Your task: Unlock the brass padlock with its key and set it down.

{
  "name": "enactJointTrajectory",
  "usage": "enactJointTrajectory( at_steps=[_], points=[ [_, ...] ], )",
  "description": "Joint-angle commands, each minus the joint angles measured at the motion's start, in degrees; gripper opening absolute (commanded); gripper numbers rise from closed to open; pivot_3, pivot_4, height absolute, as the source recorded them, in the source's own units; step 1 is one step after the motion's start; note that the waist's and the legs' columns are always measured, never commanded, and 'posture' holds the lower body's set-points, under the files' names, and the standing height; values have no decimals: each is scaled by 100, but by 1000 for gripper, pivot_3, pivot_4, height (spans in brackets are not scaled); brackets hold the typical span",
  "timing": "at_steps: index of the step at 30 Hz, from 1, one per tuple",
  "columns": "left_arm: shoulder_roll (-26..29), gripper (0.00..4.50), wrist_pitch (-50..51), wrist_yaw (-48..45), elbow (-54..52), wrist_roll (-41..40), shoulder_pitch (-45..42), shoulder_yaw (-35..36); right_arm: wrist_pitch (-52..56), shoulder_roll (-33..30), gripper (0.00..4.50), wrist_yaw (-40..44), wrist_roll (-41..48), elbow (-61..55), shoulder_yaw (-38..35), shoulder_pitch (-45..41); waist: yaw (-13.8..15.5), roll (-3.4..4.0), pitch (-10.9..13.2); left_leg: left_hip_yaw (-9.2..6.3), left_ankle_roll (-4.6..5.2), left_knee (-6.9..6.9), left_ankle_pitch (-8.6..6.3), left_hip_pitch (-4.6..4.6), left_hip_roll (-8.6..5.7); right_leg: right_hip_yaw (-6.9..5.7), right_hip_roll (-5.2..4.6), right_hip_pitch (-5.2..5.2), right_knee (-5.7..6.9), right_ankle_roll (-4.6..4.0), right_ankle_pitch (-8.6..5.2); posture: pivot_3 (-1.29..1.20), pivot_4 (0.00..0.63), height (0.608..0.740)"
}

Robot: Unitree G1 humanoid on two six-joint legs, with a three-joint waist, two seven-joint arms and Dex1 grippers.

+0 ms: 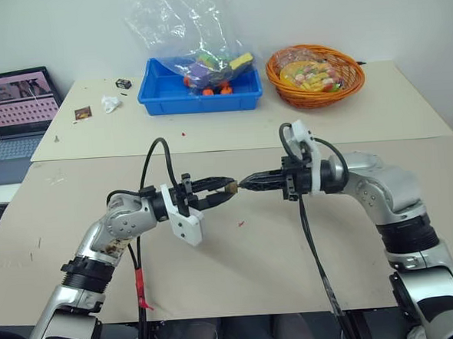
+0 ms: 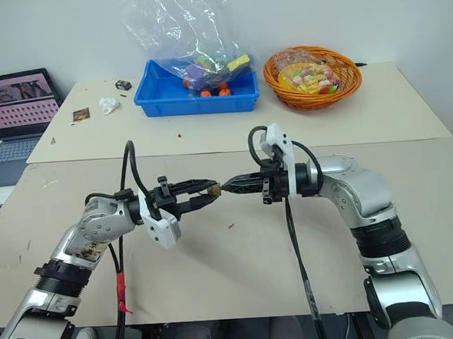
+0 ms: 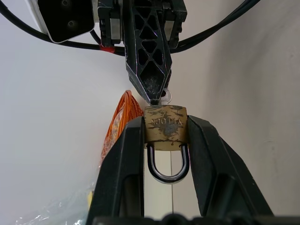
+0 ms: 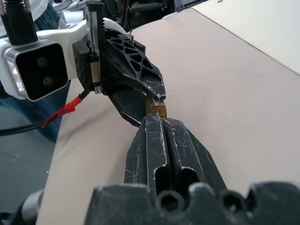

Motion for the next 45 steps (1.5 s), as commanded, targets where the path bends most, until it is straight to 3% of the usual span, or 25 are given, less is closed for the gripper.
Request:
enactJointTrajectory(
  at_steps=[1,8,11,18,23,32,45],
  points=[
    [15,795,-17,64,-261,-86,-45,-7,1322,435,16,-512,882,25,-414,-316,-14,0,0,0,0,0,0,0,1,0,0,0,0,-1,0,0,150,740],
    [32,795,-11,86,-307,-100,-12,-11,3882,975,16,-1224,1856,575,-1249,-552,6,1,-1,4,0,0,0,-2,1,10,2,-9,5,-4,3,0,150,740],
    [33,795,8,86,-336,-114,11,-9,4447,1244,16,-1468,2087,757,-1660,-699,6,3,-2,11,0,0,0,-17,1,18,2,-34,11,-6,4,0,150,740],
    [47,795,30,82,-384,-124,42,-2,4473,1454,16,-2063,2444,823,-1819,-655,-62,3,-3,41,-2,3,2,-35,4,31,-5,-77,51,-8,5,0,150,740],
    [56,795,59,77,-400,-137,52,5,3191,1144,16,-1987,1645,-120,-1180,-312,-117,4,-4,42,-1,4,2,-37,3,31,-6,-80,53,-7,4,0,150,740],
    [52,795,93,87,-418,-130,54,12,2633,1025,2876,-1816,1583,-462,-970,-90,-169,3,-5,49,-1,6,2,-35,6,33,-4,-81,61,-7,4,0,150,740],
    [37,795,79,89,-389,-135,28,-7,2067,698,2876,-1449,1389,-199,-783,-18,-163,3,-5,49,-1,11,2,-34,6,32,-3,-79,59,-6,5,0,150,740]
  ],
)
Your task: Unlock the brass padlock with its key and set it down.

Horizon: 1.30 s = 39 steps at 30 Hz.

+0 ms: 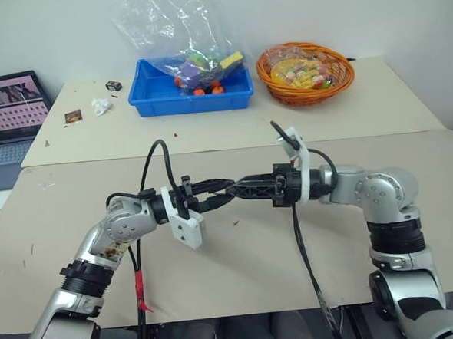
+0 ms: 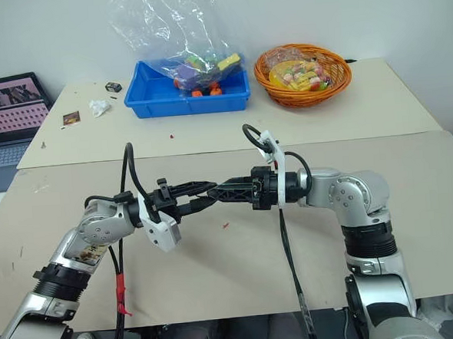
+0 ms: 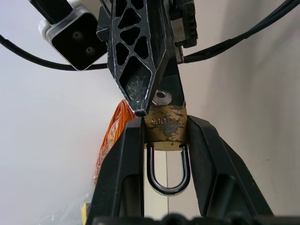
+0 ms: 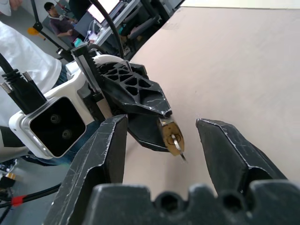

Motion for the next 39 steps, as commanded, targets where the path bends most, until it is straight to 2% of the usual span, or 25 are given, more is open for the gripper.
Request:
enactJointTrajectory(
  at_steps=[1,15,18,21,23,24,39],
  points=[
    [4,795,-64,83,-154,-37,-106,19,-192,-35,2876,150,-2,-38,77,0,1,0,0,0,0,0,0,0,0,0,0,0,0,0,0,0,150,740],
    [20,795,-63,98,-172,-27,-101,47,-87,19,2876,190,95,74,126,-3,9,0,0,0,0,0,0,0,-1,0,-1,1,0,0,0,0,150,740],
    [21,795,-59,95,-184,-40,-96,48,-75,22,2184,211,104,77,120,-19,7,0,0,0,0,0,0,0,-1,0,-1,0,0,0,0,0,150,740],
    [22,795,-57,90,-189,-50,-91,45,-63,29,1248,213,115,68,115,-34,10,0,0,0,0,0,0,0,-1,0,-1,0,0,0,0,0,150,740],
    [19,795,-57,92,-189,-51,-92,42,-61,37,404,211,121,71,110,-48,9,0,0,0,0,0,0,0,-1,0,-1,1,0,0,0,0,150,740],
    [20,795,-57,93,-190,-52,-92,41,-57,43,217,212,118,73,105,-54,8,0,0,0,0,0,0,0,-1,0,-1,1,0,0,0,0,150,740],
    [23,795,-5,74,-264,-87,-49,45,-40,247,179,3,211,-98,-36,-99,8,0,0,0,0,0,0,0,-1,0,-1,0,1,0,0,0,150,740]
  ],
)
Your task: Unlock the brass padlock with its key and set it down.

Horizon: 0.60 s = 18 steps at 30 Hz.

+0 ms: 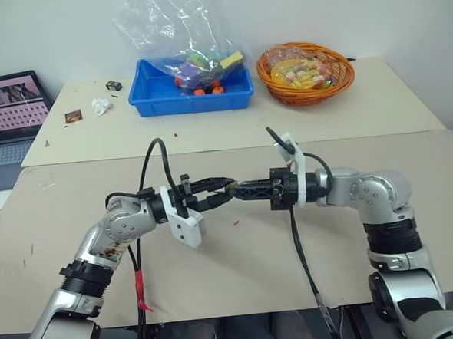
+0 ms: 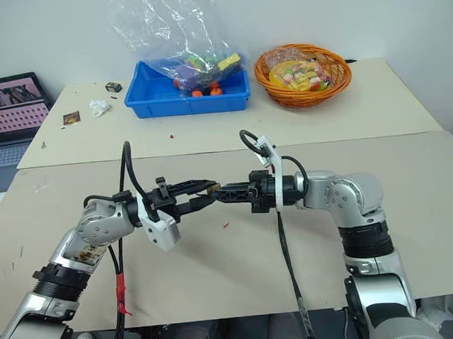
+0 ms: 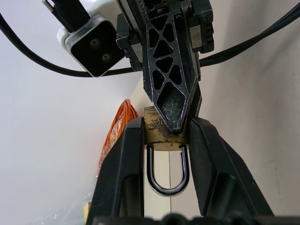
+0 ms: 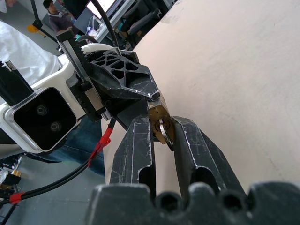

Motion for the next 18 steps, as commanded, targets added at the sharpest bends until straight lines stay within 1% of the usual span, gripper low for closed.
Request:
enactJointTrajectory(
  at_steps=[1,15,18],
  points=[
    [13,795,-35,61,-239,-43,-47,10,-9,119,179,4,295,-250,-178,-118,0,0,0,0,0,0,0,0,0,0,0,0,0,0,0,0,150,740],
    [31,795,-29,46,-266,-76,-19,6,79,228,177,-137,353,-265,-264,-130,-1,0,0,0,0,0,0,0,0,0,0,0,0,0,0,0,150,740],
    [12,795,96,4,-268,-204,9,-2,91,211,177,-130,373,-293,-269,-115,-2,0,0,0,0,0,0,0,0,0,0,0,1,0,0,0,150,740]
  ],
)
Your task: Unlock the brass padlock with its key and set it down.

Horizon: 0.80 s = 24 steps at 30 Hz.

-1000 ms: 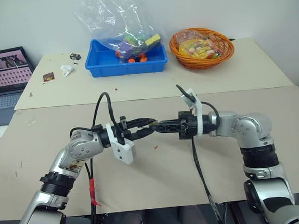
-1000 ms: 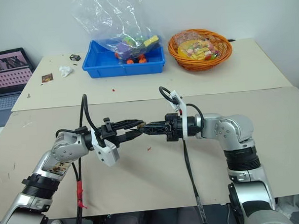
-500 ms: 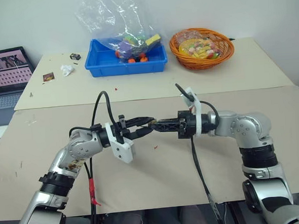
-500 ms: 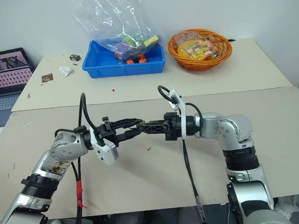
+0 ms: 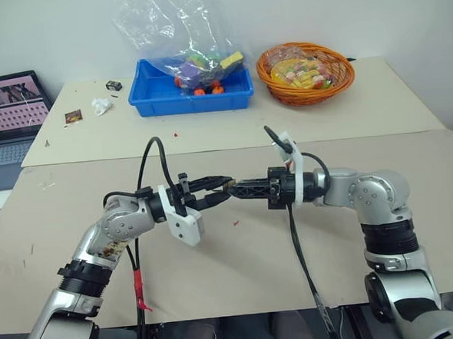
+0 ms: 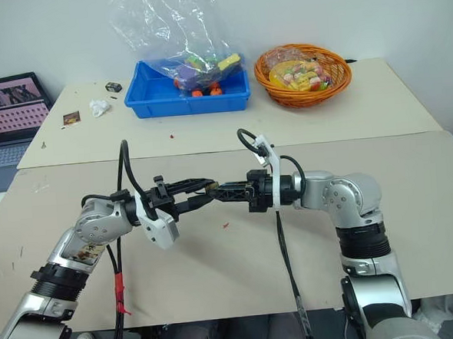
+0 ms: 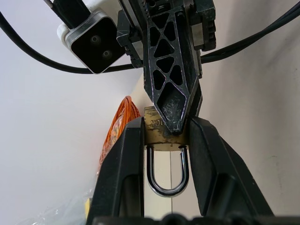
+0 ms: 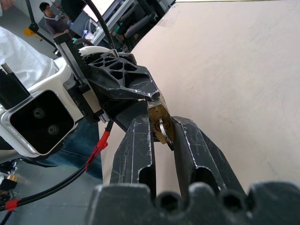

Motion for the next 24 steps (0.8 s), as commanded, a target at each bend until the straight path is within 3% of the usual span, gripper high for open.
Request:
enactJointTrajectory(
  at_steps=[1,3,4,8,17,20,24],
  points=[
    [-25,795,68,1,-275,-186,7,-21,31,84,177,76,366,-239,-202,-110,-1,0,0,0,0,0,0,0,0,0,0,0,0,0,0,0,150,740],
    [-30,1799,95,-21,-300,-240,3,-25,36,77,177,74,376,-251,-203,-98,-1,0,0,0,0,0,0,0,0,0,0,0,0,0,0,0,150,740],
    [-29,1971,109,-48,-309,-279,1,-37,43,74,177,71,385,-254,-207,-91,0,0,0,0,0,0,0,0,0,0,0,0,0,0,0,0,150,740],
    [9,3526,195,-132,-317,-238,16,-84,64,63,177,42,442,-265,-220,-68,-1,1,0,0,0,0,0,0,1,0,0,0,1,0,0,0,150,740],
    [60,3526,350,-81,-244,-372,7,104,61,18,177,-24,511,-246,-249,-19,-3,0,0,0,0,2,0,0,0,0,0,0,2,0,0,0,150,740],
    [132,3526,1765,-664,-634,-1942,138,291,-11,-83,177,-51,460,-245,-331,105,-6,1,0,0,0,2,0,0,0,0,0,-1,5,0,0,0,150,740],
    [295,3526,4131,-905,-1457,-3345,205,544,-172,-248,177,-44,350,-244,-405,283,-5,0,0,-1,1,3,-1,0,-1,0,-1,-4,8,1,0,0,150,740]
  ],
)
